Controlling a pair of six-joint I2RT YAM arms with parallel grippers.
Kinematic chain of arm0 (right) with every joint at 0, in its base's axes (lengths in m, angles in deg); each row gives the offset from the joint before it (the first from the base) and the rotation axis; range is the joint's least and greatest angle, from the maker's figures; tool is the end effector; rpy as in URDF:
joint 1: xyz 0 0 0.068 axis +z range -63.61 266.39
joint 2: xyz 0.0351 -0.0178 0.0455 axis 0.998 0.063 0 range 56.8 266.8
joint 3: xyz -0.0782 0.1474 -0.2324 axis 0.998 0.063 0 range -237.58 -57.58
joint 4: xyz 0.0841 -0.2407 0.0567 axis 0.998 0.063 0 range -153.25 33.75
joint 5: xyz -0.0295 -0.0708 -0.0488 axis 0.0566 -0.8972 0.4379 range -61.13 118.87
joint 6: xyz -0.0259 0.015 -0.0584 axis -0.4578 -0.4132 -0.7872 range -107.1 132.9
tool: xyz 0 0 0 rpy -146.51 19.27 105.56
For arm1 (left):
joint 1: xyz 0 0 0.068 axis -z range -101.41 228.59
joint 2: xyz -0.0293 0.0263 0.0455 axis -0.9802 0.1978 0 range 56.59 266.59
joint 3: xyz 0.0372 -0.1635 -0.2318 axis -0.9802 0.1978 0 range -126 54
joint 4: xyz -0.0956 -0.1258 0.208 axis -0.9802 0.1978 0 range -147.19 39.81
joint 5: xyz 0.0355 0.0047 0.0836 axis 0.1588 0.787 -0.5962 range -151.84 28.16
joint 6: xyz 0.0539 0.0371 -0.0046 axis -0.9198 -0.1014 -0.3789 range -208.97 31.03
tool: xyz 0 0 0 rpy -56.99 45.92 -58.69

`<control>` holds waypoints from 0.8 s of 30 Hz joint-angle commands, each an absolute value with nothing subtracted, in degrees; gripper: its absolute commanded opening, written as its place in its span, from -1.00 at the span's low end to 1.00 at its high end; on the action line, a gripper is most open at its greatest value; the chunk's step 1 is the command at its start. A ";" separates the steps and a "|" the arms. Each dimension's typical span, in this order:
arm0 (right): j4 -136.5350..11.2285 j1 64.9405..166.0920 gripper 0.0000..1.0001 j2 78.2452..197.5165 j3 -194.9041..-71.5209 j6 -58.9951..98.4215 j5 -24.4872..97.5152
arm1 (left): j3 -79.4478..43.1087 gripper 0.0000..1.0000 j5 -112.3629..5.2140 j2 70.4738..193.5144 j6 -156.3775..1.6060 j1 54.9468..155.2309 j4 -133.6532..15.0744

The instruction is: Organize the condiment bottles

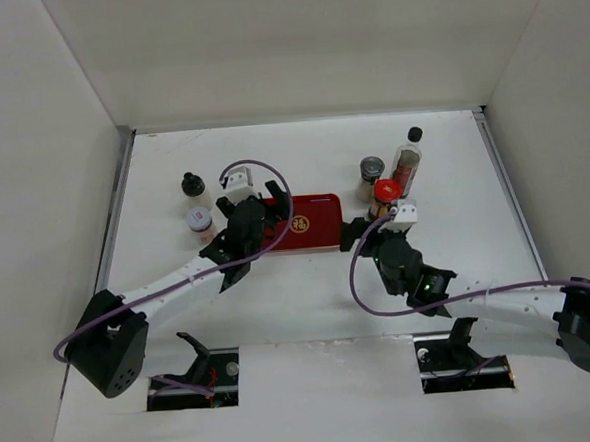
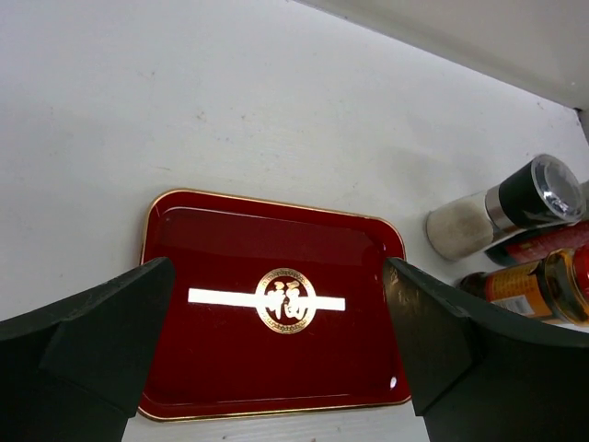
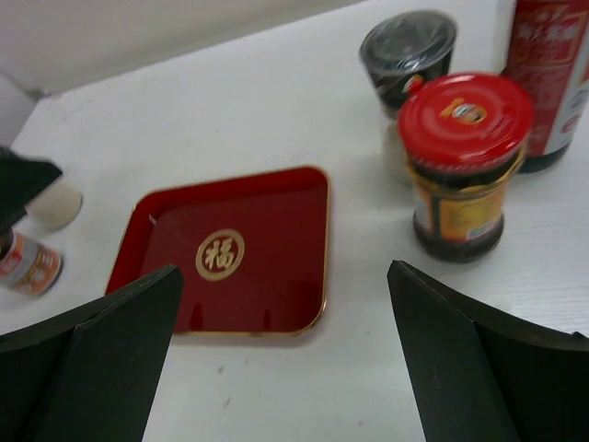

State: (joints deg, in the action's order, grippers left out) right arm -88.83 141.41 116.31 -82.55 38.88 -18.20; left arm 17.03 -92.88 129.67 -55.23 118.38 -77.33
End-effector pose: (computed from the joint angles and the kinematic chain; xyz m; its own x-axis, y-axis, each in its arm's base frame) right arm 0.1585 0.1607 0.2465 -0.1430 0.3160 -0.9379 -0.0899 0.9396 0.3303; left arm 0.2368 -0.1625 0.2509 -0.2686 -0.3955 -0.8783 0.0218 0.9091 -0.4161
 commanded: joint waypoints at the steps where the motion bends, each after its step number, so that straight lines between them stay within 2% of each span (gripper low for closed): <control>1: -90.06 144.08 1.00 119.37 -83.85 39.36 -17.01 | 13.66 1.00 -95.93 126.56 -56.97 116.87 -73.89; 10: -92.95 147.69 1.00 121.40 -83.34 37.60 -10.16 | 11.37 1.00 -109.02 116.90 -62.85 113.35 -62.29; 13: -93.31 147.69 1.00 120.96 -82.89 38.12 -6.82 | 11.99 1.00 -109.65 113.46 -63.74 110.02 -59.13; 14: -93.74 147.69 0.77 120.70 -82.54 38.30 -5.33 | 11.81 0.98 -108.78 113.11 -63.83 108.53 -57.81; 15: -94.01 147.69 0.08 120.61 -82.54 38.39 -4.19 | 11.55 0.73 -107.55 112.84 -63.83 107.04 -56.76; 16: -93.75 147.60 -0.43 120.78 -82.54 38.47 -3.56 | 11.55 0.34 -106.41 112.84 -63.74 105.37 -56.31; 17: -93.31 147.52 -0.68 121.22 -82.89 38.39 -3.38 | 11.29 0.14 -105.27 113.36 -63.57 103.61 -55.61; 18: -92.96 147.52 -0.76 121.83 -83.15 38.39 -3.30 | 11.11 0.12 -104.30 114.15 -63.48 101.77 -55.26; 21: -93.39 147.69 -0.69 124.03 -83.59 38.39 -2.94 | 9.10 0.28 -101.57 118.97 -63.13 96.84 -54.37; 24: -94.27 147.69 -0.38 125.09 -83.60 38.39 -2.94 | 5.93 0.42 -98.76 125.12 -63.74 94.28 -54.90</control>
